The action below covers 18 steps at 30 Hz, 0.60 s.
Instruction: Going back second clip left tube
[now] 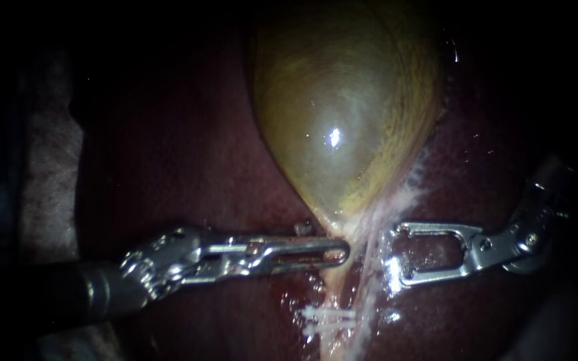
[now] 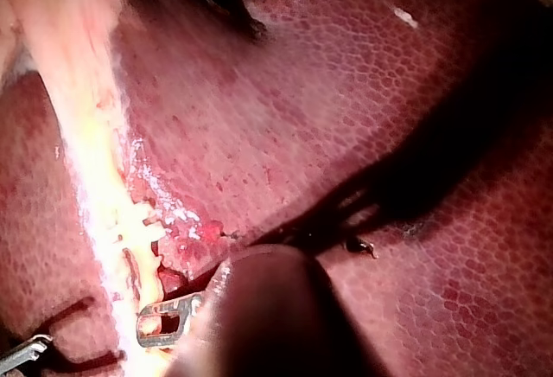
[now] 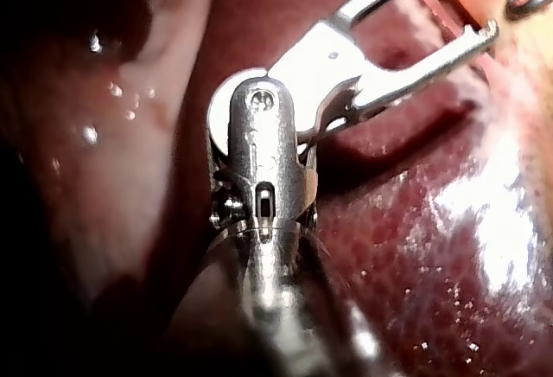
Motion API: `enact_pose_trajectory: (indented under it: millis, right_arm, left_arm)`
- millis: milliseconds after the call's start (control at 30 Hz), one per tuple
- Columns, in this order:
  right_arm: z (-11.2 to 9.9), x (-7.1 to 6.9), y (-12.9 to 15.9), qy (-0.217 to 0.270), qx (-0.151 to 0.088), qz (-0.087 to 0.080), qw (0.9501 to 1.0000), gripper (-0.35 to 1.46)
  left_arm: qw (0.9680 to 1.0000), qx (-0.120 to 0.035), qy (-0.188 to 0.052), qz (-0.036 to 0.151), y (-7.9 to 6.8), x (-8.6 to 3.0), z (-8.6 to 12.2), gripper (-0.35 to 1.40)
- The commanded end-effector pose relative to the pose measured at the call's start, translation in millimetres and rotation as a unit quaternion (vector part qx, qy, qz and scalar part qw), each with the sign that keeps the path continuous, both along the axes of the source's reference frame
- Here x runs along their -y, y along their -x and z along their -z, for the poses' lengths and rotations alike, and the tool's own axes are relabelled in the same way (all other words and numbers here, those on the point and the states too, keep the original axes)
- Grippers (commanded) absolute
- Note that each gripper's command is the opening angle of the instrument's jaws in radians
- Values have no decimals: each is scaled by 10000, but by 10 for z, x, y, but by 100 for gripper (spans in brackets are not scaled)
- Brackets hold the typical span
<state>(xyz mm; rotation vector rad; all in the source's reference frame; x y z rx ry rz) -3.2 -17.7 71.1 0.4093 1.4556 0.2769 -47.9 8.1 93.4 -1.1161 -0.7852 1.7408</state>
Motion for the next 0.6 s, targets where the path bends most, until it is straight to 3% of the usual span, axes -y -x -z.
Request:
enact_pose_trajectory:
  millis: [33,600]
  right_arm:
    - [0,0,0,0,2,-3,10000,50]
    - [-1,1,-2,-1,3,-8,10000,50]
  left_arm:
    - [10000,2,0,-2,-1,0,-1,-35]
    - [10000,-4,8,6,2,2,-3,-35]
